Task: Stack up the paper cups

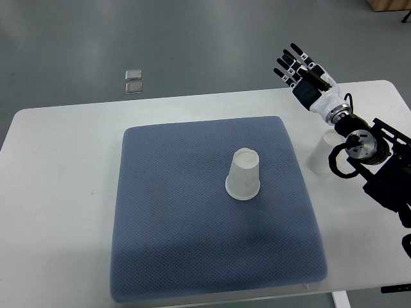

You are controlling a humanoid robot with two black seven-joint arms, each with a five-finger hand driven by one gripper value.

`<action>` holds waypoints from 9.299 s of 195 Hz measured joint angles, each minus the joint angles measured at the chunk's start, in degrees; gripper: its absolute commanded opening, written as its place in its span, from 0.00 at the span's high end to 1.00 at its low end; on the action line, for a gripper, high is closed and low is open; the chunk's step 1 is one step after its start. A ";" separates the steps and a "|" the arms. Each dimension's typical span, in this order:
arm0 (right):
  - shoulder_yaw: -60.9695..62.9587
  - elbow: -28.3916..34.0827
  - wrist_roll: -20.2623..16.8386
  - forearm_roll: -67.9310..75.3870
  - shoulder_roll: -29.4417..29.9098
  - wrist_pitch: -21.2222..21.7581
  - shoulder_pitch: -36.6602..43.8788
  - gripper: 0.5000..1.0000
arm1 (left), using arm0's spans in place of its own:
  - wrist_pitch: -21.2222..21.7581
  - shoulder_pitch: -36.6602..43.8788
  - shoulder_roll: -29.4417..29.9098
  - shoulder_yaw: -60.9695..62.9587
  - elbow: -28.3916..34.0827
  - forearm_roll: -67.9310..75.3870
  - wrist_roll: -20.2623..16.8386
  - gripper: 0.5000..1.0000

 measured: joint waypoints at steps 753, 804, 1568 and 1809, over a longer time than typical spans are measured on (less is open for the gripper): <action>-105.82 21.56 -12.60 -33.66 -8.15 -10.68 47.60 0.19 | -0.12 1.58 0.00 0.18 -5.98 0.01 0.16 0.00; -105.82 21.06 -12.60 -33.59 -7.81 -10.96 46.77 0.19 | -0.11 1.58 0.00 0.14 -5.90 0.01 0.13 0.00; -106.04 43.98 -12.34 -16.11 8.16 1.69 86.30 0.76 | -0.18 1.58 0.00 0.02 -5.87 -0.01 0.07 0.00; -106.35 45.08 -12.42 -15.91 9.86 -6.58 79.61 0.73 | -0.09 1.67 0.00 0.00 -5.73 0.00 0.07 0.00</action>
